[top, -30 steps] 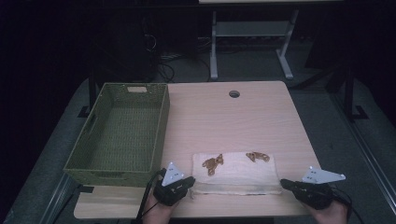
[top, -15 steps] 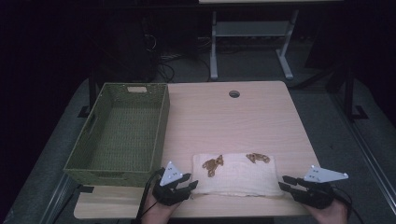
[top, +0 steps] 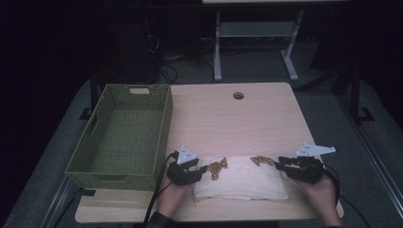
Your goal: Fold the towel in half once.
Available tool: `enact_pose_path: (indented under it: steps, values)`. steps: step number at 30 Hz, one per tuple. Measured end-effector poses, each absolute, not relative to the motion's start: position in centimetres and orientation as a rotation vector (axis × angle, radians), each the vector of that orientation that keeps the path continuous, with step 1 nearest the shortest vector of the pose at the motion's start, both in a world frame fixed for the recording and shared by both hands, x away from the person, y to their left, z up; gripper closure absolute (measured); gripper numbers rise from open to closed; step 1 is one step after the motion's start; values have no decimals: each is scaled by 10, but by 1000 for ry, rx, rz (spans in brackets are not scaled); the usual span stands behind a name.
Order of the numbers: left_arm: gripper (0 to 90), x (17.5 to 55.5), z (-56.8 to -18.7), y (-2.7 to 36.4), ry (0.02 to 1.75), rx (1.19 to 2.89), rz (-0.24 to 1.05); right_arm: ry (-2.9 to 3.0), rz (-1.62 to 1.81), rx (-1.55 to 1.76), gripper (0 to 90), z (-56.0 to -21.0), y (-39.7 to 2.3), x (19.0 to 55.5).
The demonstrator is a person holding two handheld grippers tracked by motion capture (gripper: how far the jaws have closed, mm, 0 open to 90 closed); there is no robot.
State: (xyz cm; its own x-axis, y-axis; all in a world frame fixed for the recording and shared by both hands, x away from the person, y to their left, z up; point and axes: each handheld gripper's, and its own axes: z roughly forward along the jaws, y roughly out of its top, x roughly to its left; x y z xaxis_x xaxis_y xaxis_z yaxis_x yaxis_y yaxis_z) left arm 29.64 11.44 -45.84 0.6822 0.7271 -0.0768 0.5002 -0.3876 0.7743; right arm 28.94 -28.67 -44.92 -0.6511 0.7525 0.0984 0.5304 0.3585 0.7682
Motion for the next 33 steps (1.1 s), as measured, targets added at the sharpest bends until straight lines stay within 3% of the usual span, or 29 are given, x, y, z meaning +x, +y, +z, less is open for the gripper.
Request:
enact_pose_path:
  steps: [9,12,17,26,29,33]
  values:
    - [545,322,-461,112,974,2067,373,2377,1085,1221,677,-465,-291,323]
    - [545,326,-462,112,977,2066,375,2404,1083,1231,702,-473,-291,326]
    - [562,332,-463,115,997,2061,381,2427,1120,1216,823,-474,-291,325]
    - [625,336,-469,114,1012,2106,357,2426,1122,1204,848,-474,-289,324]
    - [669,336,-472,114,1013,2117,357,2426,1118,1195,853,-474,-289,324]
    - [835,335,-472,114,996,2123,322,2427,1109,1192,866,-474,-288,324]
